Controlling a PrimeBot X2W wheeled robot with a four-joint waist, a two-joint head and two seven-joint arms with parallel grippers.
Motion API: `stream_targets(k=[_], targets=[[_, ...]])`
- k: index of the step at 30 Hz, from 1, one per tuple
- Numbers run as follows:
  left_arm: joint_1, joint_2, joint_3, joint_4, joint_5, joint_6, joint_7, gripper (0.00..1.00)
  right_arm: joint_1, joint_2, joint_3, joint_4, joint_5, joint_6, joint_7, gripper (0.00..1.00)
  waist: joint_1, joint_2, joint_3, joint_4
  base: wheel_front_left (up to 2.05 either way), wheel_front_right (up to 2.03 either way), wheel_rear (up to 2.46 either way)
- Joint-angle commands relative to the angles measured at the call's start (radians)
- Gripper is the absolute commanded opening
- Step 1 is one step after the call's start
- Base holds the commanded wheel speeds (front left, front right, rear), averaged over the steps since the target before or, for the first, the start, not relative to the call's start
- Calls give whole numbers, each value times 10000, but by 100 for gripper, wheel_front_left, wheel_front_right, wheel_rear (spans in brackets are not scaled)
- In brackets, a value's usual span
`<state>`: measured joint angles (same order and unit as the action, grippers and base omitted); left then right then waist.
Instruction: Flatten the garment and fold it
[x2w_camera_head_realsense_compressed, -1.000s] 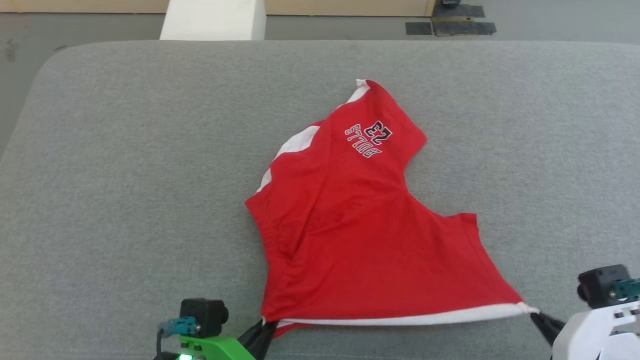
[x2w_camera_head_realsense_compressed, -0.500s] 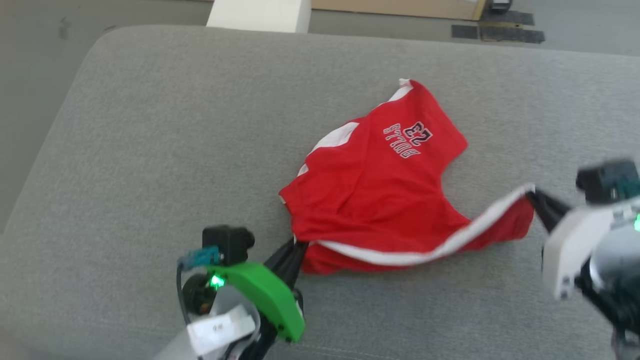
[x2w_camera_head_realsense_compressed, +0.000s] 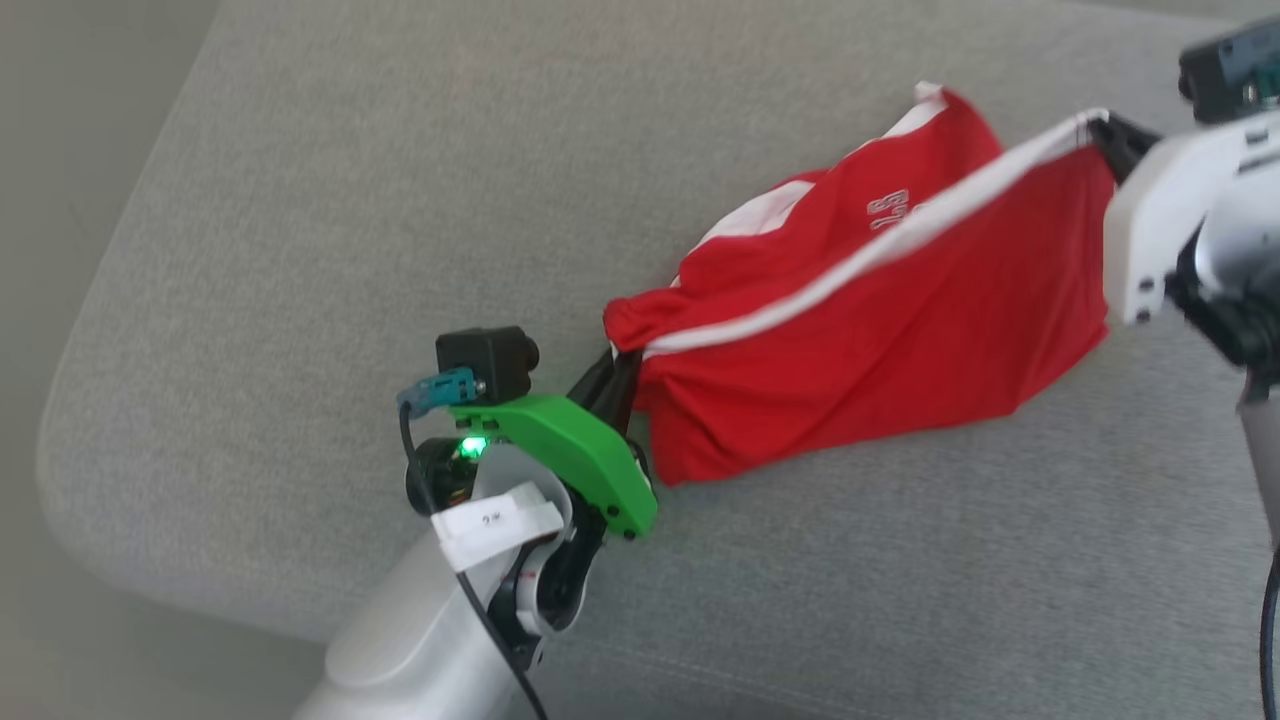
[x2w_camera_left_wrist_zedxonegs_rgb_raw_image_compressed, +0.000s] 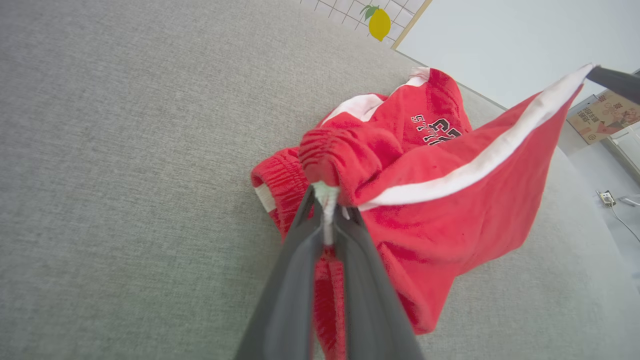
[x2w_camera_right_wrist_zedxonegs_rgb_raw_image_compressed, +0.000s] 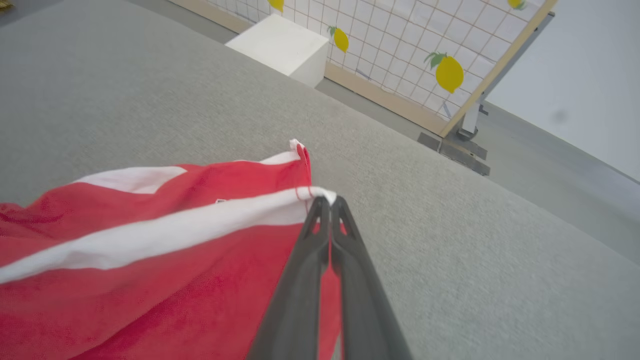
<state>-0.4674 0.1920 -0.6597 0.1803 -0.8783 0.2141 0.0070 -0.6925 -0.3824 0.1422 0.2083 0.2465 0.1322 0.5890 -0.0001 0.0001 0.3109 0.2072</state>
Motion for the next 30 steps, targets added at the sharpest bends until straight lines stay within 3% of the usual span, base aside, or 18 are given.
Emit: stream_targets(k=[1,13,18,19,21,22,23,24,30], targets=[[-259,-140,92,177,83,96,-143,0,-473,-61,171,372,-84,-15,-110,0,1,-1,801,591,0,0,0],[-813,-925,97,899,-11,16,-736,0,-3158,-320,1238,3367,-219,-15,-126,0,1,-1,2203,1526,0,0,0],[-900,-1096,-4,962,-118,-146,-911,0,-3646,-408,1571,4234,-59,-15,526,0,1,-1,2432,1796,0,0,0],[-908,-1118,-36,967,-141,-172,-910,13,-3698,-422,1613,4350,-34,-15,660,0,1,-1,2438,1813,0,0,0],[-928,-1169,-64,913,-219,-272,-986,100,-3777,-449,1630,4590,45,-15,924,0,1,-1,2427,1837,0,0,0],[-938,-1189,-83,886,-247,-329,-1033,100,-3794,-461,1650,4688,98,-15,1050,0,1,-1,2393,1833,0,0,0],[-945,-1198,-94,868,-252,-369,-1085,100,-3800,-462,1688,4719,141,-15,1076,41,1,-1,2349,1812,0,0,0],[-948,-1205,-94,836,-250,-413,-1164,100,-3801,-458,1746,4723,219,-15,1056,100,1,-1,2292,1774,0,0,0],[-742,-986,-94,591,-160,-583,-1481,100,-3397,-383,1919,4463,867,-15,530,100,1,-1,1675,1385,0,0,0]])
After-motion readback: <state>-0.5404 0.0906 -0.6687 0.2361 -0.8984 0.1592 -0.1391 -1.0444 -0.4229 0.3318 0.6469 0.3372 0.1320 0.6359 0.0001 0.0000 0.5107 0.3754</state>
